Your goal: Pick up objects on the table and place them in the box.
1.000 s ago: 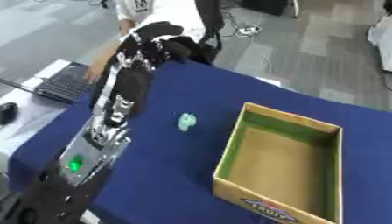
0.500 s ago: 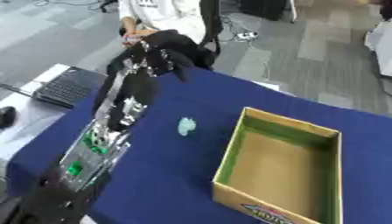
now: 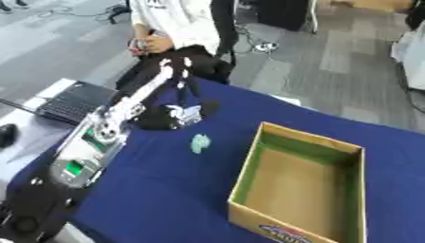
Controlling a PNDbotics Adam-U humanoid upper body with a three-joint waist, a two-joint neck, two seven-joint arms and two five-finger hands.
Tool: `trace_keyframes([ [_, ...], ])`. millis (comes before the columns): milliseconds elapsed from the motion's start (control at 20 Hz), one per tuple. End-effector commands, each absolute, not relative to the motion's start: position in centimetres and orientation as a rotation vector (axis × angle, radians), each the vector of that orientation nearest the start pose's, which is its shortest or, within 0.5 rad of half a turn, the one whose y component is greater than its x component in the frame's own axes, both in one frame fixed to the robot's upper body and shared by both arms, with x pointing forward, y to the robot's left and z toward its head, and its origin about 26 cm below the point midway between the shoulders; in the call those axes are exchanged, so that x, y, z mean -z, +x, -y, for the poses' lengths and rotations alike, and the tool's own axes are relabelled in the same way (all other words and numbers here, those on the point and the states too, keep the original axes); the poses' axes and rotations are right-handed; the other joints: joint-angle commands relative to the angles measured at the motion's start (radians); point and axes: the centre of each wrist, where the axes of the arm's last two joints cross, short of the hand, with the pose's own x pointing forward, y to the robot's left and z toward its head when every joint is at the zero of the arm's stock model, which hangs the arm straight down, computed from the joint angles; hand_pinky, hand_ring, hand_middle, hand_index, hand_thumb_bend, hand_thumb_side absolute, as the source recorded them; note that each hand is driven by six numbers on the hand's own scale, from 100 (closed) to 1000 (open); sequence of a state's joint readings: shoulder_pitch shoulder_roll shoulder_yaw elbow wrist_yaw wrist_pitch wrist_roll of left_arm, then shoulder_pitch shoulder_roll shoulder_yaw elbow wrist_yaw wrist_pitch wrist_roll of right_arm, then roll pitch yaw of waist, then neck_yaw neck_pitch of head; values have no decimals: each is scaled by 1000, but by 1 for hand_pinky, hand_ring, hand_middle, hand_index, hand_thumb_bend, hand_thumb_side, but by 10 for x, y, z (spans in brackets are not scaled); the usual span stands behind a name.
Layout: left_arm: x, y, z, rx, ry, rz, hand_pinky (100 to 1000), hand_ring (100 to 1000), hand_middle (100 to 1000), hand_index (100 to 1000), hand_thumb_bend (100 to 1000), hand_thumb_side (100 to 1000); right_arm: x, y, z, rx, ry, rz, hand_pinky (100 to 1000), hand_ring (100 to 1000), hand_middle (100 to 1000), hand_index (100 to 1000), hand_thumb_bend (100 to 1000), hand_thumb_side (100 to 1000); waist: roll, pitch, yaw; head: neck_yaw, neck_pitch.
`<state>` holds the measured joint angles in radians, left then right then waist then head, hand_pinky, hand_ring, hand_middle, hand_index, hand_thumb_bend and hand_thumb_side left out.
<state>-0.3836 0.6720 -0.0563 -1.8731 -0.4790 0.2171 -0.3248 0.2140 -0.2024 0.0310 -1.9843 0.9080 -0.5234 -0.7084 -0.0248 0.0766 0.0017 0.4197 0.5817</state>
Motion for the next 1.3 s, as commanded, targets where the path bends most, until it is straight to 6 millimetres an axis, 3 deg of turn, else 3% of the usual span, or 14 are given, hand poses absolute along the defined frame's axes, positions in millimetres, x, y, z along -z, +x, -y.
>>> trace_keyframes([
  [50,-248,324,-316,1229,947,1440,375,542,773,919,928,566,-62,216,283,234,1164,-3173,224,295,333,516,316,1000,6,-12,-3,14,9],
  [150,-252,329,-322,1300,959,1334,394,552,783,926,1000,504,-62,216,283,237,1164,-3174,223,295,333,516,317,1000,8,-13,-5,15,12],
  [650,-258,355,-354,1483,887,1070,333,508,757,937,1000,402,-62,216,284,248,1153,-3178,222,295,332,516,317,1000,16,-17,-16,4,27],
  [1300,-252,385,-375,1568,832,870,309,482,738,918,1000,386,-62,215,283,255,1137,-3185,221,293,330,516,319,1000,21,-20,-27,7,34],
])
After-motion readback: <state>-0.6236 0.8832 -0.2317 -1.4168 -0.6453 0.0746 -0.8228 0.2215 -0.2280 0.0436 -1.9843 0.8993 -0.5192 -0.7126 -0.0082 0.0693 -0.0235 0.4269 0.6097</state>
